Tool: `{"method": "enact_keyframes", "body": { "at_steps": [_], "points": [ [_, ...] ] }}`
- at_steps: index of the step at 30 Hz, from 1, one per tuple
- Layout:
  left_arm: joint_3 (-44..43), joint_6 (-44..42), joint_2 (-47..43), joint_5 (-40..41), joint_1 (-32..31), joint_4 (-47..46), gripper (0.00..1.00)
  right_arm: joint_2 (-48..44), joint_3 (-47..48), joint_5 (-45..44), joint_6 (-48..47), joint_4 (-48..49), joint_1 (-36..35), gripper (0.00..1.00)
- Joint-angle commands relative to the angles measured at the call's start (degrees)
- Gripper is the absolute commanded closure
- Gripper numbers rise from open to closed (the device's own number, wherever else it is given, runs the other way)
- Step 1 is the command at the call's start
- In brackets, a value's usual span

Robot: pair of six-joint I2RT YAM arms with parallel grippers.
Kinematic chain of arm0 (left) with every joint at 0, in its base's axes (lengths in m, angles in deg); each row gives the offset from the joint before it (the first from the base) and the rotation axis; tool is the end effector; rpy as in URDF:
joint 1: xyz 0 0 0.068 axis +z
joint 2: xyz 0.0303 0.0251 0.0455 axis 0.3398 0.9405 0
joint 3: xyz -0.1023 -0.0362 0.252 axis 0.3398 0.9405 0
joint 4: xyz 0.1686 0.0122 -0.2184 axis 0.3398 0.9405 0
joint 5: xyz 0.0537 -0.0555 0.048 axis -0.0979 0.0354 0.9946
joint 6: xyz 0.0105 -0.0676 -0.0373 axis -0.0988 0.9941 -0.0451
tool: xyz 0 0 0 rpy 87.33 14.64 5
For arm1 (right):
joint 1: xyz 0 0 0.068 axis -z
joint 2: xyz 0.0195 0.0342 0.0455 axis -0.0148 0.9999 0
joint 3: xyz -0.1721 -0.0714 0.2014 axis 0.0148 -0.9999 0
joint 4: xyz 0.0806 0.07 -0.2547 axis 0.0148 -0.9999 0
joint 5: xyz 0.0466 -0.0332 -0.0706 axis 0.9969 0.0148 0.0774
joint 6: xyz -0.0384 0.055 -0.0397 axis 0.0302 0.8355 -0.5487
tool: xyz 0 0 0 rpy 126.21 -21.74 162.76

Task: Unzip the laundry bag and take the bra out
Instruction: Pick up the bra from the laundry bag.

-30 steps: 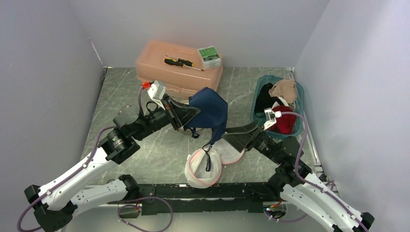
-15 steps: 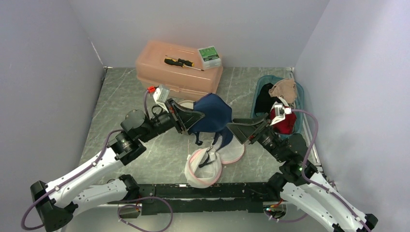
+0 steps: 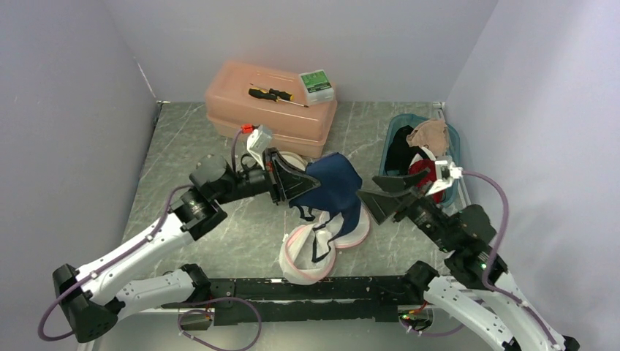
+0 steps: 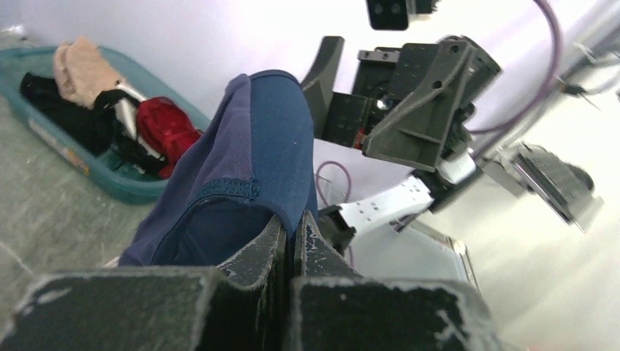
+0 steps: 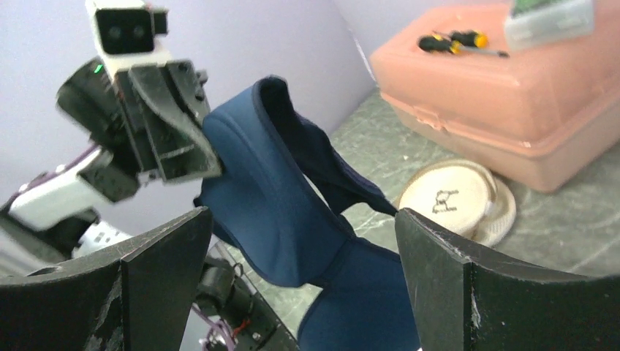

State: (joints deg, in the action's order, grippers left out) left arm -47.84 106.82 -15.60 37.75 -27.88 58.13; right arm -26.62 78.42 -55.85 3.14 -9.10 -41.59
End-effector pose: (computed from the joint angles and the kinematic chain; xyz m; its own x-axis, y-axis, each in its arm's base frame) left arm 0.1572 -0.2175 0.4002 -0.4689 -0.2817 -0.8371 0.8446 0.1343 -0.5183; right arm 0.1013 0.0937 0.3862 -0.2808 0.5155 -0.8096 -0.6381 0.5299 0.5587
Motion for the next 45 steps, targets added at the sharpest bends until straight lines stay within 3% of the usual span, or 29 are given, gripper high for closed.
{"method": "enact_keyframes", "body": {
  "at_steps": [1, 5, 9, 15, 20, 24, 32, 38, 45],
  "points": [
    [-12.72, -10.45, -1.82, -14.05, 0.62, 10.13, 0.97, -2.44, 5.34, 10.77, -11.43, -2.92, 0.06, 0.01],
    [-20.21, -15.09, 0.57, -22.79, 0.73, 18.81, 0.97, -1.86, 6.48, 23.18, -14.6, -3.28, 0.02, 0.01],
    [-24.94, -17.41, 2.86, -27.89, 0.73, 23.13, 0.97, 0.72, 8.06, 30.24, -15.93, -2.86, 0.0, 0.02],
    [-28.82, -20.76, 4.49, -28.42, 0.72, 27.7, 0.97, 3.44, 8.74, 43.2, -11.69, 6.07, 0.05, 0.03],
    [-30.27, -22.75, 5.2, -27.13, 0.73, 29.66, 0.97, 6.72, 10.63, 48.8, -10.27, 7.01, 0.01, 0.06],
    [-31.56, -24.75, 4.99, -25.08, 0.7, 31.88, 0.97, 7.15, 11.54, 48.95, -11.11, 3.9, 0.02, 0.1],
    [-34.86, -28.05, 4.12, -20.7, 0.76, 36.4, 0.97, 1.6, 11.4, 37.14, -14.99, -4.46, 0.02, 0.07],
    [-36.12, -28.51, 4.56, -20.87, 0.72, 36.81, 0.97, 3.96, 11.38, 38.8, -14.31, -3.02, 0.02, 0.13],
    [-36.26, -28.85, 5.06, -20.82, 0.75, 36.91, 0.97, 7.71, 11.1, 39.14, -12.92, 1.68, 0.02, 0.13]
  ]
}}
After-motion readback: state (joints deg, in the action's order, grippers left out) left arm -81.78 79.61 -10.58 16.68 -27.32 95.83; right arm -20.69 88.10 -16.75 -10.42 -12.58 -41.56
